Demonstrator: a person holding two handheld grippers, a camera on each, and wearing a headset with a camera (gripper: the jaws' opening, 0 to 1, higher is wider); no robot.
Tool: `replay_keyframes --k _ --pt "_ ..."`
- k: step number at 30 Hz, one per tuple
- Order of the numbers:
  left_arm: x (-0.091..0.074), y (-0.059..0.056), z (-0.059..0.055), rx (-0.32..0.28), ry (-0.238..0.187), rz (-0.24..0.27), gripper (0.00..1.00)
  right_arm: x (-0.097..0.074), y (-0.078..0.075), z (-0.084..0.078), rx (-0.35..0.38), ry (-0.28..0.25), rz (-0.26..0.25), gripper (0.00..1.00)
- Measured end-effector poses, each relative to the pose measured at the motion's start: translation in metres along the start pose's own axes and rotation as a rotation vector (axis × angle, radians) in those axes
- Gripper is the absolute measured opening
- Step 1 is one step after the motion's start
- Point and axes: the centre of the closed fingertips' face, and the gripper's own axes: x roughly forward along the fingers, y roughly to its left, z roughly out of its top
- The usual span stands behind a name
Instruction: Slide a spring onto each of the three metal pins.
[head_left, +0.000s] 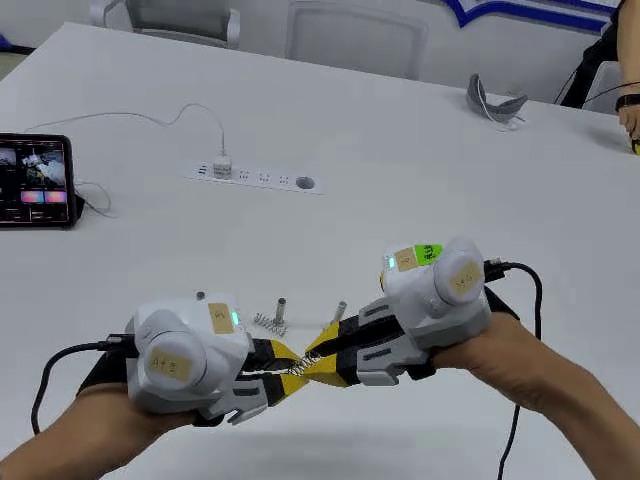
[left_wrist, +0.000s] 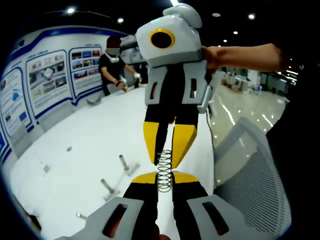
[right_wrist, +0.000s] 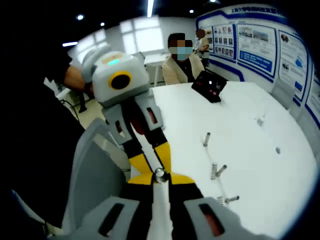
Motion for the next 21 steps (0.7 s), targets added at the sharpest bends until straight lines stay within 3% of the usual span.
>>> replay_keyframes --k 3,12,21 --pt "-0.001 -0.001 0.002 0.003 -0.007 -0.005 0.09 0.0 0.003 -0.001 -0.074 0.062 0.025 0.12" --pt "-0.003 -0.006 0.001 -0.009 -0.022 -0.022 0.09 0.006 0.01 -0.002 -0.164 0.136 0.081 0.12" --pt "-0.006 -0.006 -0.009 -0.011 -0.046 0.003 0.1 0.014 0.011 -0.006 -0.199 0.15 0.102 0.12"
